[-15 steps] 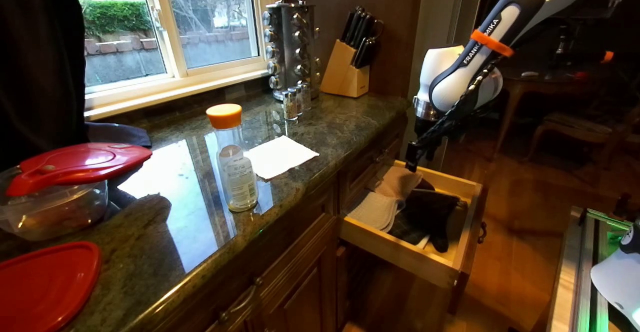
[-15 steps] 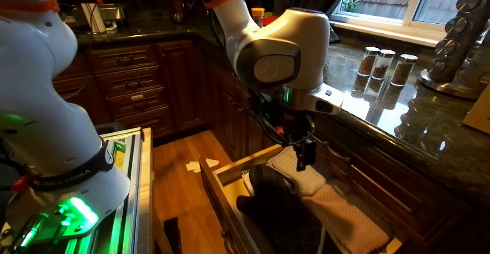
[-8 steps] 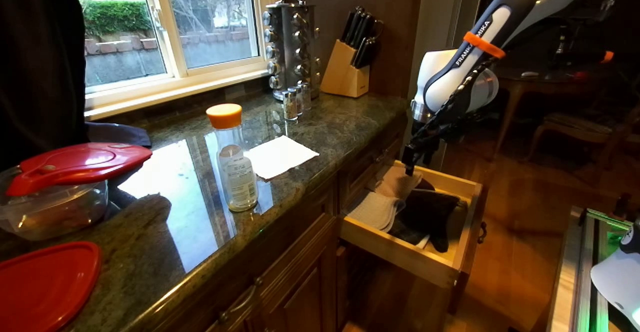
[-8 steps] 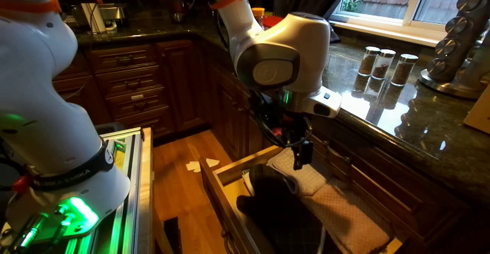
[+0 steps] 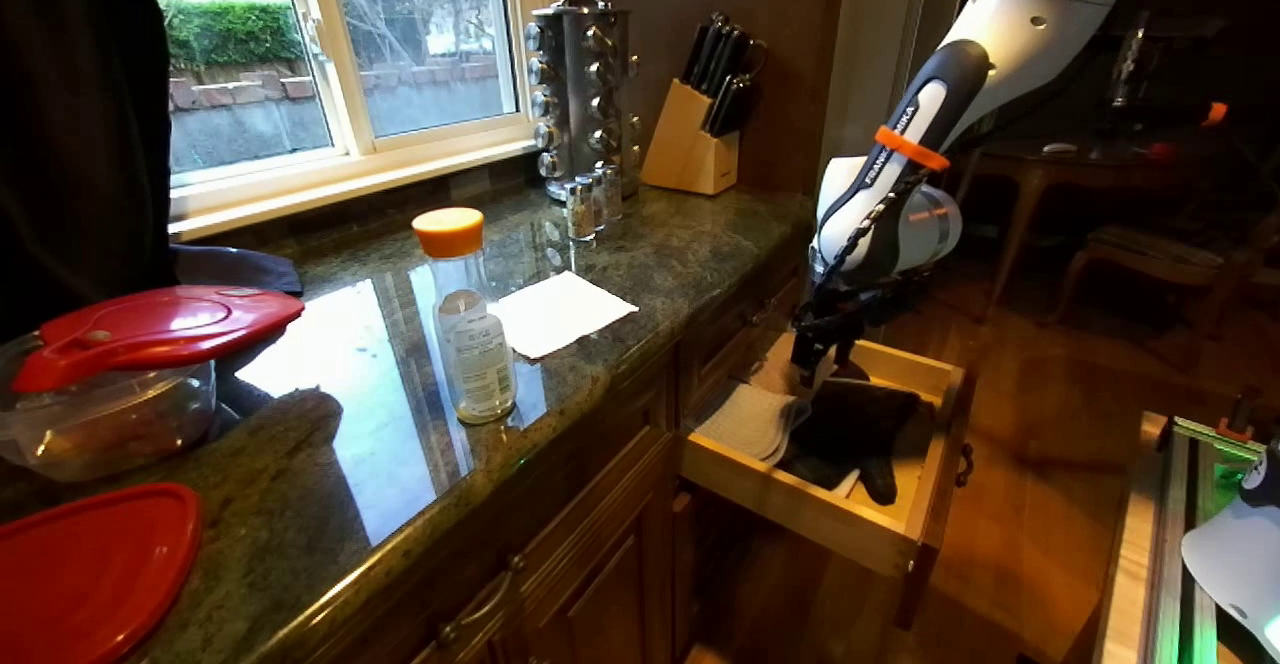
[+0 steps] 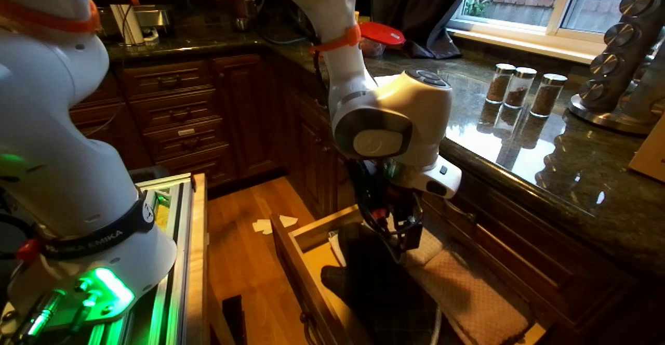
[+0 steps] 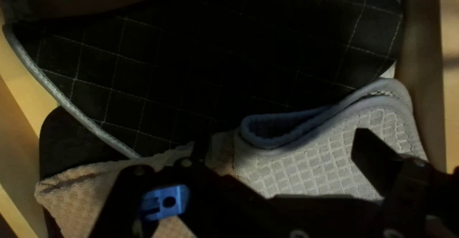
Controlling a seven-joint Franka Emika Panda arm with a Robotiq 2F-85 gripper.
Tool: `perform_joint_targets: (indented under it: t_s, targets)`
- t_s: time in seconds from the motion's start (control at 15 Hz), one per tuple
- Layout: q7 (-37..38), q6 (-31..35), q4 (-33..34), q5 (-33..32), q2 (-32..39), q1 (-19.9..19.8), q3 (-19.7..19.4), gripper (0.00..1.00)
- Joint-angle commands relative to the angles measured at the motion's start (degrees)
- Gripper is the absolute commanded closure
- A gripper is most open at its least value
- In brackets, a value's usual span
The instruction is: Take the kitchen towel out of the drawer
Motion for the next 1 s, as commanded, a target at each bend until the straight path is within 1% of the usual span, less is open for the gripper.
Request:
perform_joint_targets:
  t_s: [0.0,0.27,0.47,0.73,0.8,0.93]
  targets:
    - [-1.07,3.07,4.20,0.84,6.48,-2.10,1.66,0.00]
    - [0.12,6.41,7.75,1.17,11.20,-3.64,2.98,0.00]
    - [1.64,8.67,9.95,0.91,13.82,-3.77,3.18,0.00]
    - [3.55,8.23,12.23,1.25,16.03,-4.05,4.22,0.00]
    - [4.00,7.90,12.58,1.24,16.38,-3.84,4.29,0.01]
    - [4.89,7.86,12.92,0.96,16.98,-3.06,3.95,0.13]
